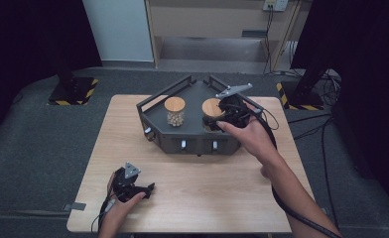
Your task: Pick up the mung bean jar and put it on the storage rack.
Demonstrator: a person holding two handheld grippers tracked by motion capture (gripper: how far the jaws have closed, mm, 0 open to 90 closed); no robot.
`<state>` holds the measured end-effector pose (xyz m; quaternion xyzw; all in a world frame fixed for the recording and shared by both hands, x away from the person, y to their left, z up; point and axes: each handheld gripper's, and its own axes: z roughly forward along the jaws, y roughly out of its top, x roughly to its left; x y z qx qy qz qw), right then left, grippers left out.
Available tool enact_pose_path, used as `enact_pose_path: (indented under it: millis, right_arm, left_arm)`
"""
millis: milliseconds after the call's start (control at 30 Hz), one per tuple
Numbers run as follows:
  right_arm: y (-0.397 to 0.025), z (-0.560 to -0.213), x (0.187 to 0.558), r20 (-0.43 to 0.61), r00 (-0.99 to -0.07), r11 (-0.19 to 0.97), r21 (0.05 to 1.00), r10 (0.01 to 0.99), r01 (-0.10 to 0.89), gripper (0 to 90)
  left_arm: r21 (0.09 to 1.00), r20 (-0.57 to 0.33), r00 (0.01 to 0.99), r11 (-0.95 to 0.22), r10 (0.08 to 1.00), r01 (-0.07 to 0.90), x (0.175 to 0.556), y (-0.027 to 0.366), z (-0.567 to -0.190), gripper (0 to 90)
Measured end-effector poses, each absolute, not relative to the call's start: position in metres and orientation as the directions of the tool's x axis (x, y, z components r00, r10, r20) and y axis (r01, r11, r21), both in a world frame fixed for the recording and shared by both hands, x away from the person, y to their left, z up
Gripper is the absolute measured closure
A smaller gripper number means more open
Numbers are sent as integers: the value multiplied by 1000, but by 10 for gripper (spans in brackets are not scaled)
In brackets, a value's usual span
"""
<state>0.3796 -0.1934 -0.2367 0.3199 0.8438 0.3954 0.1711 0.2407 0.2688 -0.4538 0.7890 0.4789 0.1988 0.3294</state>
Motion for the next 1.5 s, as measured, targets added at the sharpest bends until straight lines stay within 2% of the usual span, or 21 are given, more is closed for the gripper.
enact_pose_path:
  millis: [1500]
  right_arm:
    - [-171, -259, 416, -28, -718, 488, 752, 695, 443, 256]
  left_arm:
    - [712, -3, 461, -322, 887, 624, 241, 269, -454, 16]
